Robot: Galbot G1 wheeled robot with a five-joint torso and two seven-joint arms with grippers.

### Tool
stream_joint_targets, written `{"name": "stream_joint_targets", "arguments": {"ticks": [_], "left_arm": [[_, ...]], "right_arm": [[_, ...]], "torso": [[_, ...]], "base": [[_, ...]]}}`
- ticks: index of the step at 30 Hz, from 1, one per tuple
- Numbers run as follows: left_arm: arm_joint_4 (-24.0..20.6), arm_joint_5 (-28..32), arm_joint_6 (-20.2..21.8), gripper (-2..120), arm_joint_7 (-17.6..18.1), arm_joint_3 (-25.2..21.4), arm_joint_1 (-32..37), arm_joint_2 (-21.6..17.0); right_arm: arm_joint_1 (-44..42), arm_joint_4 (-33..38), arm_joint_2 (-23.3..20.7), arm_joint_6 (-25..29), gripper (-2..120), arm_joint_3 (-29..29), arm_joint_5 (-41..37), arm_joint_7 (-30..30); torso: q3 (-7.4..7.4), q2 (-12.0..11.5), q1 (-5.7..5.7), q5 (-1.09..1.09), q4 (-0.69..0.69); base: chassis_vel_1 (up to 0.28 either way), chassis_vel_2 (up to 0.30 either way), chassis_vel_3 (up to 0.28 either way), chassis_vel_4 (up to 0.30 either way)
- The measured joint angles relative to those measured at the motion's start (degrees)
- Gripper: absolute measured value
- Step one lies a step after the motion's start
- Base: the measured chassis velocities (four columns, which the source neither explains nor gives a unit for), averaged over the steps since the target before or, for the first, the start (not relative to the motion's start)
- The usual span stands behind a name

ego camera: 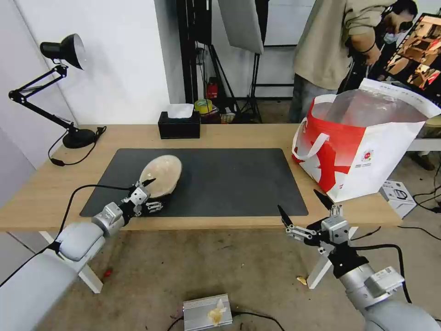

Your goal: Pick up the trash from the table and place it into the takeout bag.

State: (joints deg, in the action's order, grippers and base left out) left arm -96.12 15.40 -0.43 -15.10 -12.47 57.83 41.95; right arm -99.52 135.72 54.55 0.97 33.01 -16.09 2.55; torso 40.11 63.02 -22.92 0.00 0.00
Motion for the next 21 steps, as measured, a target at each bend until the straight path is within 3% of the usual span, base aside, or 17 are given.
{"name": "stream_joint_targets", "arguments": {"ticks": [15, 21], "left_arm": [[-0.41, -0.06, -0.28, 3, 0.02, -0.11, 0.52, 1.27], [-0.44, -0.21, -1.15, 3, -0.12, -0.45, 0.94, 1.61]], "right_arm": [[0.0, 0.0, 0.0, 0.0, 100, 0.0, 0.0, 0.0], [0.0, 0.0, 0.0, 0.0, 100, 0.0, 0.0, 0.0]], "torso": [[0.0, 0.0, 0.0, 0.01, 0.0], [0.0, 0.0, 0.0, 0.01, 0.0]], "base": [[0.0, 0.0, 0.0, 0.0], [0.0, 0.0, 0.0, 0.0]]}}
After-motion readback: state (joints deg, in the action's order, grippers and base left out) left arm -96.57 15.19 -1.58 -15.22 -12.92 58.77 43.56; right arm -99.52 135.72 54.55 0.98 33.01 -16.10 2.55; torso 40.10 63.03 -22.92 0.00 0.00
